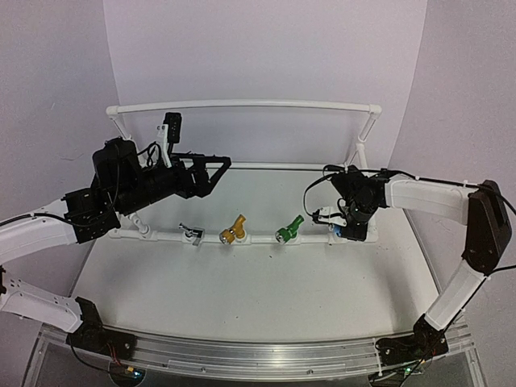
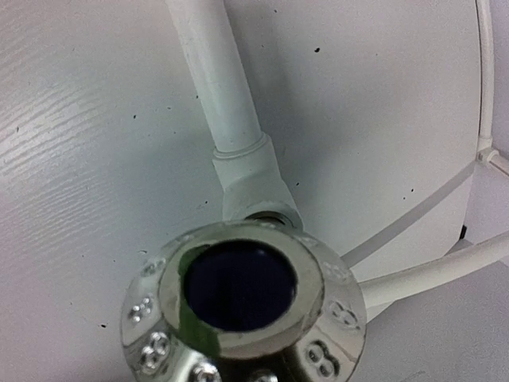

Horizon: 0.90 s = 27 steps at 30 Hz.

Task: Install the water faucets
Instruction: Screw the water faucet onto the adaptor.

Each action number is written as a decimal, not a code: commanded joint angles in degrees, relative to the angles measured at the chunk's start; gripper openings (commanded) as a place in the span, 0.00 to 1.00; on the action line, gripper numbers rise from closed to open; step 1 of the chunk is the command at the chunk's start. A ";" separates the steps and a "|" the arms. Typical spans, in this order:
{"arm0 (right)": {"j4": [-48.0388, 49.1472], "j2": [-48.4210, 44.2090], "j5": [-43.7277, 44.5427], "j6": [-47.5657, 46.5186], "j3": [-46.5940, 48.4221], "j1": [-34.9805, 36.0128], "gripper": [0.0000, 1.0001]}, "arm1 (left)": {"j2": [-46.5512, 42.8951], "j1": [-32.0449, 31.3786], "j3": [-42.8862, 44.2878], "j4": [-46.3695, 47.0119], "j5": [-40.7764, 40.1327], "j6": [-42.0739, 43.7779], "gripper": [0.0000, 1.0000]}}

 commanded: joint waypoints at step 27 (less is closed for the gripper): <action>-4.55 8.56 -11.81 53.68 3.54 -1.28 0.00 | -0.49 0.46 0.65 2.49 -2.00 -0.06 1.00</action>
